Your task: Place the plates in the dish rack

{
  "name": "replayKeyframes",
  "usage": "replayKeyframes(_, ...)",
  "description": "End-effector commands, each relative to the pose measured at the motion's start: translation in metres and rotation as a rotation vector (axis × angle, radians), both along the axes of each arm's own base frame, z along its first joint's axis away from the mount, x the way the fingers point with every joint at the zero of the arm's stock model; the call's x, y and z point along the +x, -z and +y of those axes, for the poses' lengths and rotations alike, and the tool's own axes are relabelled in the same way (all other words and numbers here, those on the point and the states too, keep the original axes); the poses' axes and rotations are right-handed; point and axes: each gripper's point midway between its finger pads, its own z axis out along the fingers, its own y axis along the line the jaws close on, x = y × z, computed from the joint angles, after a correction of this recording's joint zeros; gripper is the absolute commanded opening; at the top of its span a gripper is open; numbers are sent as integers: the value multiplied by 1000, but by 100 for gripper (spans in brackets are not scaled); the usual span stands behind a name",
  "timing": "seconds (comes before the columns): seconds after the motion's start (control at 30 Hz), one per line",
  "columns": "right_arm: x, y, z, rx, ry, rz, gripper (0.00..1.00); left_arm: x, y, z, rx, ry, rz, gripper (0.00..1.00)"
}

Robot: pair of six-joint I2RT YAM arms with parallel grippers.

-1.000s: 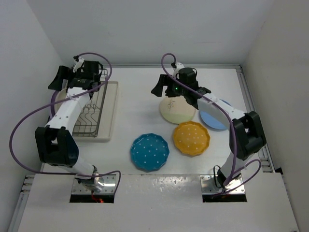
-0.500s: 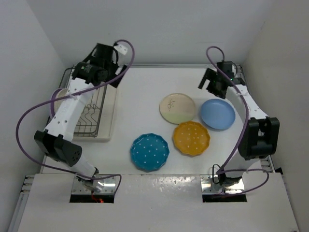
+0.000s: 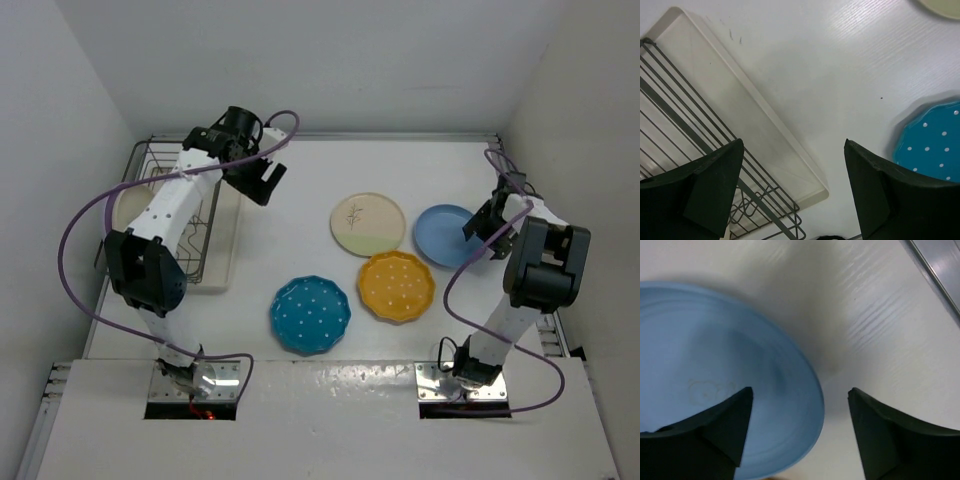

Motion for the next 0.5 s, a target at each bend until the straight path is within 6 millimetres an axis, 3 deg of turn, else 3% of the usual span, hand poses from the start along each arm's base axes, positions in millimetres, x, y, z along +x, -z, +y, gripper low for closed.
replayKeyframes(0.0,11,8,-11,-11,22,-18,74,1,-28,-4,-55,1,-78,86)
replayKeyframes(0.03,10,16,-7,18,10,-9,69,0,-28,-6,-47,4,-81,86)
replayKeyframes(0.13,8,25,-7,21,14,-10,44,1,-25,3,-10,-31,-82,86)
replayKeyframes(0.17,2,29,-6,17,15,4,26,2,-25,4,-3,-36,-84,86)
replayKeyframes(0.27,-5,23,-15,-42,13,23,0,1,-25,1,-3,-27,-84,86)
replayKeyframes(0.33,-6,12,-22,-87,-6,19,0,1,-28,-3,-2,-11,-95,86)
replayKeyframes(0.47,14,-45,-33,-216,-61,-105,0,3,-38,-23,-67,65,-121,86)
